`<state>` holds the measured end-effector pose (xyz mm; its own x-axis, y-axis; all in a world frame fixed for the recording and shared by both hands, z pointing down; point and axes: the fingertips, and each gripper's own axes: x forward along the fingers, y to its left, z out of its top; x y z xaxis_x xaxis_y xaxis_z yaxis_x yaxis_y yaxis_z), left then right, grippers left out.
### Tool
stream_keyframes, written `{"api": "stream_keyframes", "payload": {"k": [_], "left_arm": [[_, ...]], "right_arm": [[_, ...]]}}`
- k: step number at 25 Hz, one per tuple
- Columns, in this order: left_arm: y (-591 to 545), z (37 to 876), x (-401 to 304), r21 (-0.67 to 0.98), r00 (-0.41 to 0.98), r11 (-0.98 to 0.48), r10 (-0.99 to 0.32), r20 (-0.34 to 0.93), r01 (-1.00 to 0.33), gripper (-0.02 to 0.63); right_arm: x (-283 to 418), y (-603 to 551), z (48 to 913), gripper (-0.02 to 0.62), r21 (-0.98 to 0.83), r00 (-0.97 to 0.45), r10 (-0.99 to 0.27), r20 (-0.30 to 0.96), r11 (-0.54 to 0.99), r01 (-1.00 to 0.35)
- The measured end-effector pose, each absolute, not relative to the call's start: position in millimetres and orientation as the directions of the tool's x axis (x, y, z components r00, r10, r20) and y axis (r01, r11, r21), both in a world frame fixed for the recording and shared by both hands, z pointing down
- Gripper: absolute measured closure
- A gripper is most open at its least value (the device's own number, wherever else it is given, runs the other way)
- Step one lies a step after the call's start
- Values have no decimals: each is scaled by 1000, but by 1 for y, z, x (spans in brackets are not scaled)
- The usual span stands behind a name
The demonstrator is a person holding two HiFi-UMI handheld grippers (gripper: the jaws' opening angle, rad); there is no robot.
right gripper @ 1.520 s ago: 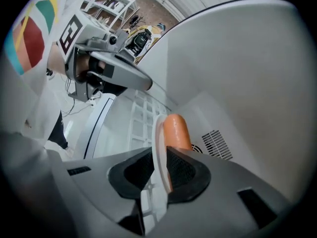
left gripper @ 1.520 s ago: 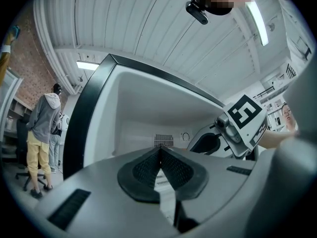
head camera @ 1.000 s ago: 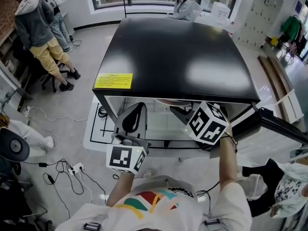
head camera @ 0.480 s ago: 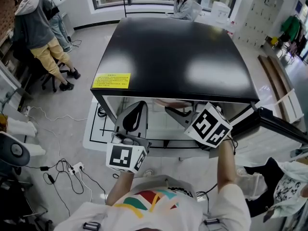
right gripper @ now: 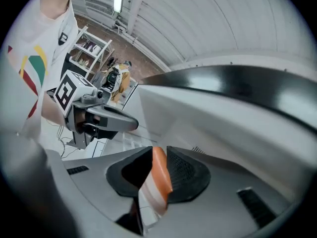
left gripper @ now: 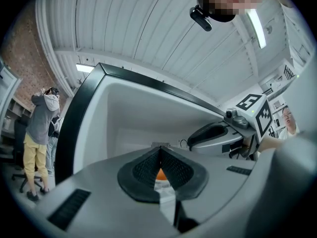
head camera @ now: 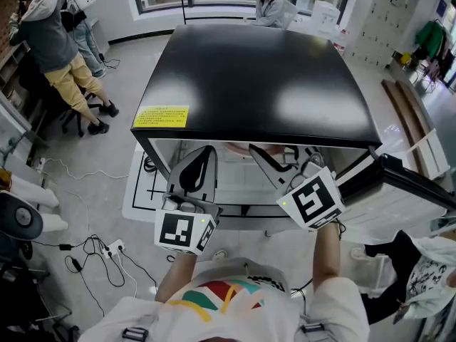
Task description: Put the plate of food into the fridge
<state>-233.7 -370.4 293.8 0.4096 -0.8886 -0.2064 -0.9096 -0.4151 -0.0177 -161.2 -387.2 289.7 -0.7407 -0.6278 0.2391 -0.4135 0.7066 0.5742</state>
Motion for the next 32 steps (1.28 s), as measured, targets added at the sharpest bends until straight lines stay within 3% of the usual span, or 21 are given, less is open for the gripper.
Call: {"api": "stream_keyframes", "payload": {"k": [2, 6, 10, 20, 32], "left_arm": [[-369, 291, -231, -24, 413, -418, -885, -213, -908, 600], [-365, 283, -223, -42, 428, -431, -875, -226, -902, 600], [-360, 279, -212, -62, 451, -449, -862, -230, -891, 600], [-341, 266, -196, -89, 478, -472, -842, -248, -877, 600], [-332, 270, -182, -108, 496, -485, -838, -227, -868, 600]], "right_arm": [[-155, -386, 284, 595, 587, -717, -675, 174, 656, -475], [-140, -380, 270, 597, 543, -652, -758, 19, 555, -630], [-120, -365, 252, 597, 299, -549, -816, -182, 486, -821], [-95, -329, 264, 596, 112, -449, -864, -226, 435, -893], [-89, -318, 285, 597, 115, -409, -894, -185, 394, -912]]}}
